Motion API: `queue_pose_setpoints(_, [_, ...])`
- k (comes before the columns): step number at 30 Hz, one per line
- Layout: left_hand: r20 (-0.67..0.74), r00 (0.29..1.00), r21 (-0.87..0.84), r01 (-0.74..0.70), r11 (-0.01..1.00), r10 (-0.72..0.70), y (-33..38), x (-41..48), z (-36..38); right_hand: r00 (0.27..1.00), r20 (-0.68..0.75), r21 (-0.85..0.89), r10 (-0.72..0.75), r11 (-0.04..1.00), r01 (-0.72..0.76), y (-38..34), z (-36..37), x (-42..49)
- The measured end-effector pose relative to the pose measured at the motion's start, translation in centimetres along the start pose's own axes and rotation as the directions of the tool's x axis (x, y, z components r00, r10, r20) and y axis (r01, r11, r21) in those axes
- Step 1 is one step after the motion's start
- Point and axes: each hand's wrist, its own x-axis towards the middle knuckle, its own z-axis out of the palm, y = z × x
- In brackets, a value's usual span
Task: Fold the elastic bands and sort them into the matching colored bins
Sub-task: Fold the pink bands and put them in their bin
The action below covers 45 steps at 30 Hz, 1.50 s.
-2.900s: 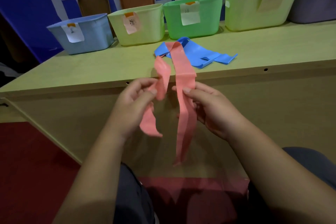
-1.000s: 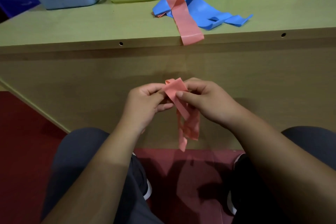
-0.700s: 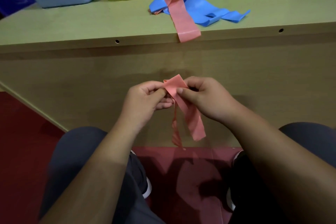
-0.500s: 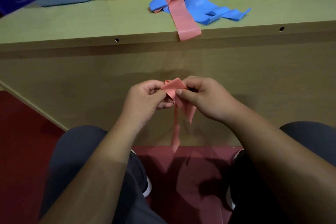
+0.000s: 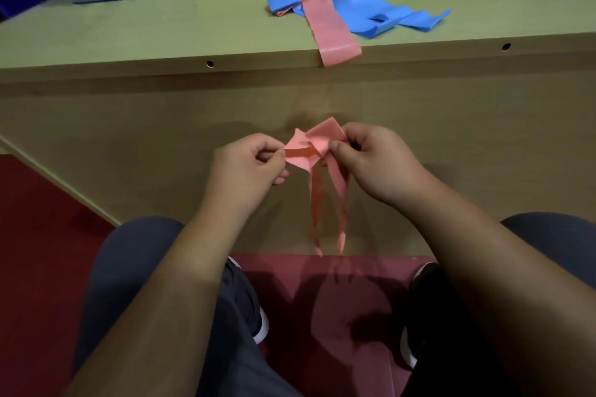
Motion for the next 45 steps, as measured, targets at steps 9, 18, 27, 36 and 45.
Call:
queue_pose_setpoints(9, [0.110, 0.983, -0.397, 0.177, 0.900, -0.145, 1.4, -0.3, 1.4, 1.000, -0.005, 0.000, -0.008, 1.000, 0.008, -0.1, 0.6, -0.1])
queue_pose_setpoints(18, [0.209, 0.976, -0.569, 0.173, 0.804, -0.063, 0.9, 0.1, 0.8, 0.999, -0.012, 0.100, 0.053, 0.994, -0.051, -0.5, 0.6, -0.2])
queue_pose_setpoints(27, [0.202, 0.978, -0.509, 0.148, 0.848, -0.050, -0.2, 0.5, 0.8, 0.996, -0.015, 0.205, 0.093, 0.975, -0.088, -0.5, 0.1, -0.4])
queue_pose_setpoints(36, [0.174, 0.978, -0.478, 0.187, 0.858, -0.116, -1.3, 1.2, 1.0, 0.994, -0.028, 0.180, 0.106, 0.979, -0.099, -0.7, -0.6, -0.6])
queue_pose_setpoints(45, [0.136, 0.988, -0.612, 0.030, 0.790, 0.068, -0.4, 1.2, 0.4, 0.994, 0.002, 0.283, 0.108, 0.953, -0.104, -0.4, 0.0, -0.4])
